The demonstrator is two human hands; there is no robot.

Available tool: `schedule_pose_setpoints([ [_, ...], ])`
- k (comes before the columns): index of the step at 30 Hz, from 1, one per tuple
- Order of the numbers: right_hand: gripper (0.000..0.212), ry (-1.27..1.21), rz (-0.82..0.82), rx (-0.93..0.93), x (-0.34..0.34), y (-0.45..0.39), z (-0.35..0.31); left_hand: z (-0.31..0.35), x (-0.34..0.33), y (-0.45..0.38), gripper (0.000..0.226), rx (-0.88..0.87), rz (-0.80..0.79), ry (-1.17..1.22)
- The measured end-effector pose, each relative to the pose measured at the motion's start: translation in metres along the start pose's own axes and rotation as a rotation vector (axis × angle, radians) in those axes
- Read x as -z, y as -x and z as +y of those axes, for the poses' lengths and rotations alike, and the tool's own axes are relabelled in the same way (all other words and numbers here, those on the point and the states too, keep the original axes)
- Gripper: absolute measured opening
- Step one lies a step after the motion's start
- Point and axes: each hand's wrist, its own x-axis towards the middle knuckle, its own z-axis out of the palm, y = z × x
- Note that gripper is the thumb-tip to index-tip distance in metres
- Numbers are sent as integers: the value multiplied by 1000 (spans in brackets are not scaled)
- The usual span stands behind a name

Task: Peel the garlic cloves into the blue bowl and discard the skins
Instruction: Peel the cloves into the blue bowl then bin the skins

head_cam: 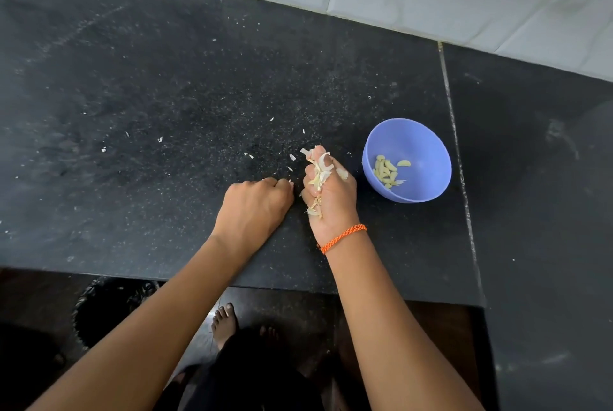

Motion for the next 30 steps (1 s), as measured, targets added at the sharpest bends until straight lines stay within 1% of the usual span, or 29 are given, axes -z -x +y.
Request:
schedule_pose_setpoints([
  [3,18,-58,-12,-32,-3,1,3,-2,-3,1,44,-2,-30,12],
  [5,20,-102,-25,-57,-7,4,7,-4,-3,2,43,13,-7,113],
  [6,22,-137,-40,-72,-9,6,9,-4,0,3,43,77,45,233],
  [7,22,-184,-66,-89,-11,8,11,-5,6,2,46,201,125,398],
  [9,20,-288,-134,-128,-18,13,16,-7,21,-1,52,520,302,779],
  [10,19,-312,-168,-145,-22,16,19,-8,27,-2,54,656,365,994],
  [11,19,-311,-195,-160,-26,19,23,-9,34,-1,55,755,411,1207],
  [12,19,-299,-219,-174,-31,21,27,-10,40,0,55,828,450,1385],
  [13,20,-285,-244,-188,-36,25,31,-12,45,2,56,892,483,1509],
  [15,23,-262,-290,-225,-48,33,43,-18,54,9,55,987,522,1664],
  [19,23,-212,-355,-289,-76,53,66,-39,73,30,50,1014,632,1904],
  [22,22,-150,-405,-316,-101,71,87,-59,86,51,47,1023,745,2005],
  [26,21,-113,-526,-417,-134,99,120,-93,102,99,46,999,925,2049],
  [30,16,-68,-651,-520,-160,133,161,-122,111,162,44,1033,1123,2025],
])
